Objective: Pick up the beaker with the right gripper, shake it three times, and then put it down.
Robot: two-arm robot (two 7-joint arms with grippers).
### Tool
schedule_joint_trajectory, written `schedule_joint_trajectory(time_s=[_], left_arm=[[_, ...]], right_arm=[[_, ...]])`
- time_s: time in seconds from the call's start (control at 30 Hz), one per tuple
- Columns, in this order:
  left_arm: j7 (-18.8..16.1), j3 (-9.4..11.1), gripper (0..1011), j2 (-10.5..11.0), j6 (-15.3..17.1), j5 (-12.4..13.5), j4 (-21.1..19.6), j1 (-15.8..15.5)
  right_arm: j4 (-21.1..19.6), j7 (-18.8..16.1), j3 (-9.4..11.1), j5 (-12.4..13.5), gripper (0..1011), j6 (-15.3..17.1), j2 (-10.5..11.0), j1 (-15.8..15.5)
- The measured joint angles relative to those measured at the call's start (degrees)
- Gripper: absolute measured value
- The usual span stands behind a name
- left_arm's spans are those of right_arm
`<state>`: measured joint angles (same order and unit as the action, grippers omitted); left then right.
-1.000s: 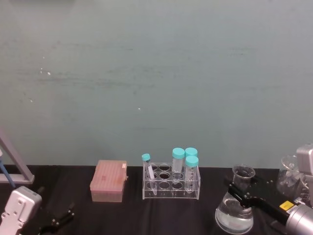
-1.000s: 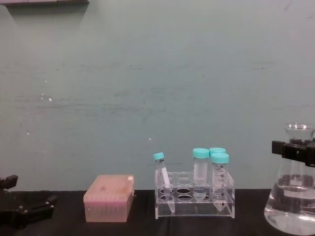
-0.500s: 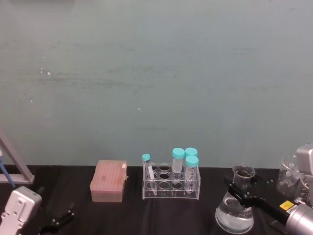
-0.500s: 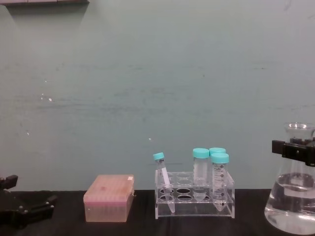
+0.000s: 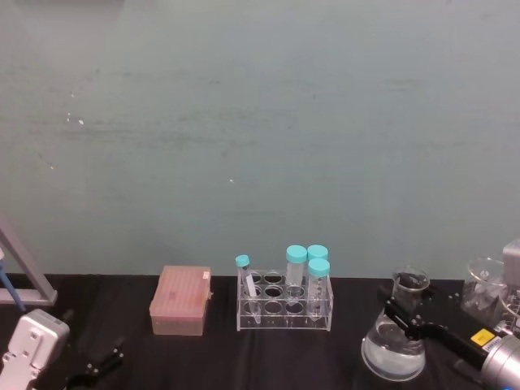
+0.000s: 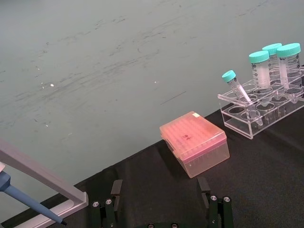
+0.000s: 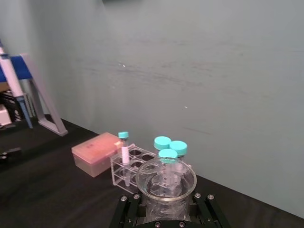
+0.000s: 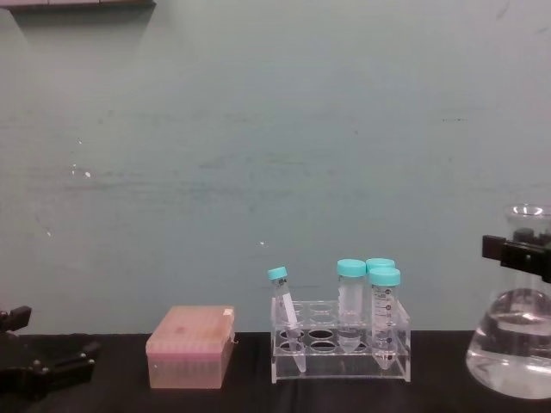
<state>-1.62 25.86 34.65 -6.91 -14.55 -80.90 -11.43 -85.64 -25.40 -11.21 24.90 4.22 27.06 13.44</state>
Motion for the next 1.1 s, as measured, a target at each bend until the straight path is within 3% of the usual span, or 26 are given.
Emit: schedule_joint_trajectory(time_s=[0.33,1.1], left_arm=[[0.0,0.0,1000,0.0,0.0,0.0,0.0,0.0],[0.0,0.0,1000,0.0,0.0,0.0,0.0,0.0]], right_arm=[[2.94,-1.47,-2.78,1.82,452,-1.72,-0.74,1.94],[5.33,-1.15,-7.26,3.63,452,-0.1,-1.91,3.44]])
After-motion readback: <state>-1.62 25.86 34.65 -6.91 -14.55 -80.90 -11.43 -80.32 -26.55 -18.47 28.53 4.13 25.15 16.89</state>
